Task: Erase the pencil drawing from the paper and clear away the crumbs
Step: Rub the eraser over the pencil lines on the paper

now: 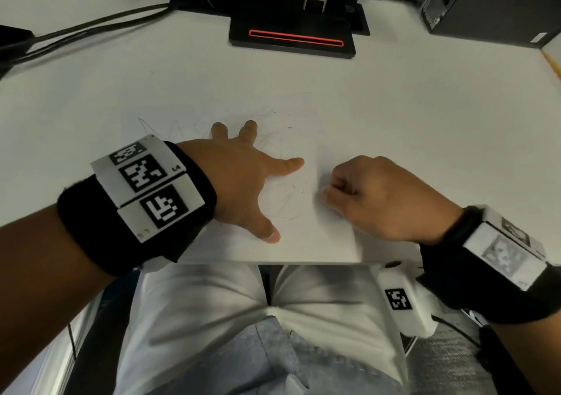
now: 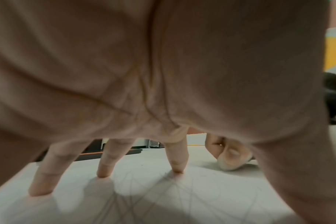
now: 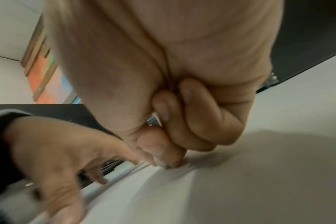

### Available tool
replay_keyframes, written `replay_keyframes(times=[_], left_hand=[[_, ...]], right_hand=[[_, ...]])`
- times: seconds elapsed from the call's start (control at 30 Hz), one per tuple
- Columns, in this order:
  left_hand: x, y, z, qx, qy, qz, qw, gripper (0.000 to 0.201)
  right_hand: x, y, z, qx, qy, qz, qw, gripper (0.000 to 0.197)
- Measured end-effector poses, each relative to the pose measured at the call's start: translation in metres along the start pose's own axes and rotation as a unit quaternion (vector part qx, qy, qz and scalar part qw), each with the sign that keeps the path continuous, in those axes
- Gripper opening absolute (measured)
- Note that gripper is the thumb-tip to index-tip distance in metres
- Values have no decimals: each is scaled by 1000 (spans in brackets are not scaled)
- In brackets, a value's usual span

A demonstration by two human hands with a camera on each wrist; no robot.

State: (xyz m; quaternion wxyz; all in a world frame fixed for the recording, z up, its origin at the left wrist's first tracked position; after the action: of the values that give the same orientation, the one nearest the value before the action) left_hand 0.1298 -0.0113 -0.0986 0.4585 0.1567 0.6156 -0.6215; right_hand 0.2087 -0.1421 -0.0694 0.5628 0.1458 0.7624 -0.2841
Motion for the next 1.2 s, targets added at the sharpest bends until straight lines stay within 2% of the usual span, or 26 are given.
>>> replay_keyframes(times=[0.1,0.23,0.4,0.53,0.6,0.7,0.77,0.87,1.03,1.1,1.2], left_hand=[[1,2,0,0,-1,0,1000,112],[2,2,-1,-2,-3,-1,1000,112],[2,2,-2,-10,4,-2,1000,113],[3,2,-1,-12,1,-6,1000,112],[4,2,-2,-13,-4,-9,1000,112],[3,3,-2,-13,2,-7,1000,112],[3,2,-3,-13,2,-6,1000,113],[2,2,-3,-17,0,-11,1000,114],[2,4,-3,-17,13,-7,1000,114],[2,4,-3,-19,15,-5,1000,114],[1,4,-3,-19,15,0,1000,115]], right_hand=[[16,-10,-25,-58,-2,-43,997,32],[1,-1,8,27,2,-13,1000,30],[15,-14,-19,-34,6,-27,999,30],[2,-8,15,44,10,-10,999,31],[0,-11,11,36,0,4,999,31],[14,-17,-13,-11,8,-25,1000,30],[12,-13,-1,12,16,-29,999,30],[-6,-7,21,66,3,12,998,30],[5,-12,-17,-15,18,6,1000,28],[10,-8,-17,-10,21,-5,1000,28],[8,-7,-16,-8,8,18,1000,29]])
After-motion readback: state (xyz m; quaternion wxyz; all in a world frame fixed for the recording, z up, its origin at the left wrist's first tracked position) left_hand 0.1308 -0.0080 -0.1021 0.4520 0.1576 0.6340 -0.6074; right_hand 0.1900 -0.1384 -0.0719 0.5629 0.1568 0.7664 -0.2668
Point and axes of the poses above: each hand's wrist, its own y-axis towards the middle knuckle, its own x-axis out of the palm, z = x × y, the point moved 9 cm from there along y, towards the middle knuckle, and after that the axes turned 13 degrees about -y, right-handed, at the moved point
